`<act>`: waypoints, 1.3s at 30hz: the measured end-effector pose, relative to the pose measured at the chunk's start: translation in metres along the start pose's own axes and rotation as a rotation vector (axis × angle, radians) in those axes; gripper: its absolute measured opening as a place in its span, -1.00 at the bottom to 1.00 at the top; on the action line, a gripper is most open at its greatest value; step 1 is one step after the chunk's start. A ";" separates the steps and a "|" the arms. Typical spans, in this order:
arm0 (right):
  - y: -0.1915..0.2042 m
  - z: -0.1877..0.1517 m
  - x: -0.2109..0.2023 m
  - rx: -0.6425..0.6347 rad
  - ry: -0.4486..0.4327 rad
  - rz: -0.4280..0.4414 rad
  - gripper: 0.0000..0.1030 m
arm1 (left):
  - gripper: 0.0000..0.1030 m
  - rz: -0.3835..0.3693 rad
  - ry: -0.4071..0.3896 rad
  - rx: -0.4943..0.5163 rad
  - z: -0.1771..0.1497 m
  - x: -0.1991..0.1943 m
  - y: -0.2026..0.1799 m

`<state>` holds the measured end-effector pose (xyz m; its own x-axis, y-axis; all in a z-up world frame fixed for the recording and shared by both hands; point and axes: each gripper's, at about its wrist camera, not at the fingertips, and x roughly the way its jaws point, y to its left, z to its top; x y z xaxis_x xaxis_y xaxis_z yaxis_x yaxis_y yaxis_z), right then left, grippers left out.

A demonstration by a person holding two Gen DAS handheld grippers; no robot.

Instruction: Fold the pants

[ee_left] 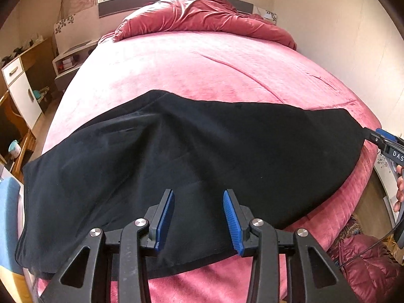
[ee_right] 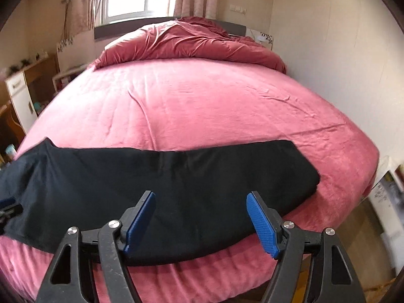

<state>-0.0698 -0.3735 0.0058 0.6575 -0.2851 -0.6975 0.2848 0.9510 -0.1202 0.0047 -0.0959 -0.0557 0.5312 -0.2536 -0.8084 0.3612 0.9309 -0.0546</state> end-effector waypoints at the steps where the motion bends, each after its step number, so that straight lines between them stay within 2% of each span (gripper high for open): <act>1: 0.000 -0.001 0.001 -0.003 0.005 0.008 0.45 | -0.20 -0.005 0.000 0.004 0.001 0.000 -0.002; 4: 0.000 -0.003 0.001 -0.013 0.013 0.002 0.45 | -0.18 -0.008 0.000 0.016 0.003 -0.001 -0.008; 8: -0.007 -0.005 0.005 -0.001 0.034 -0.005 0.45 | 0.04 -0.020 -0.010 0.024 0.005 0.000 -0.013; 22: -0.052 -0.026 0.030 0.090 0.114 -0.035 0.45 | 0.09 -0.007 0.052 0.047 0.004 0.017 -0.023; 24: -0.071 -0.032 0.039 0.170 0.141 0.012 0.45 | 0.10 -0.006 0.063 0.040 0.003 0.020 -0.021; 25: -0.086 -0.036 0.044 0.245 0.152 0.067 0.45 | 0.12 -0.004 0.070 0.030 0.002 0.022 -0.019; 26: -0.102 -0.040 0.050 0.327 0.156 0.132 0.45 | 0.16 -0.003 0.075 0.024 0.001 0.023 -0.017; 27: -0.127 -0.048 0.058 0.461 0.161 0.207 0.46 | 0.19 -0.002 0.079 0.019 0.001 0.024 -0.016; 30: -0.178 -0.062 0.075 0.706 0.137 0.293 0.45 | 0.31 0.003 0.082 0.003 -0.001 0.026 -0.010; 33: -0.212 -0.069 0.092 0.834 0.113 0.336 0.44 | 0.32 0.004 0.087 -0.015 -0.001 0.028 -0.006; 35: -0.226 -0.069 0.105 0.895 0.113 0.335 0.42 | 0.32 0.015 0.090 -0.014 -0.002 0.029 -0.004; 37: -0.235 -0.070 0.113 0.940 0.104 0.317 0.30 | 0.32 0.021 0.092 -0.026 -0.002 0.030 0.000; 39: -0.243 -0.071 0.125 0.984 0.104 0.338 0.13 | 0.31 0.028 0.097 -0.036 -0.003 0.031 0.004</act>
<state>-0.1058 -0.6316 -0.1023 0.7587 0.0336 -0.6506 0.5702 0.4488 0.6881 0.0199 -0.0994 -0.0826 0.4633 -0.2021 -0.8628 0.3182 0.9467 -0.0509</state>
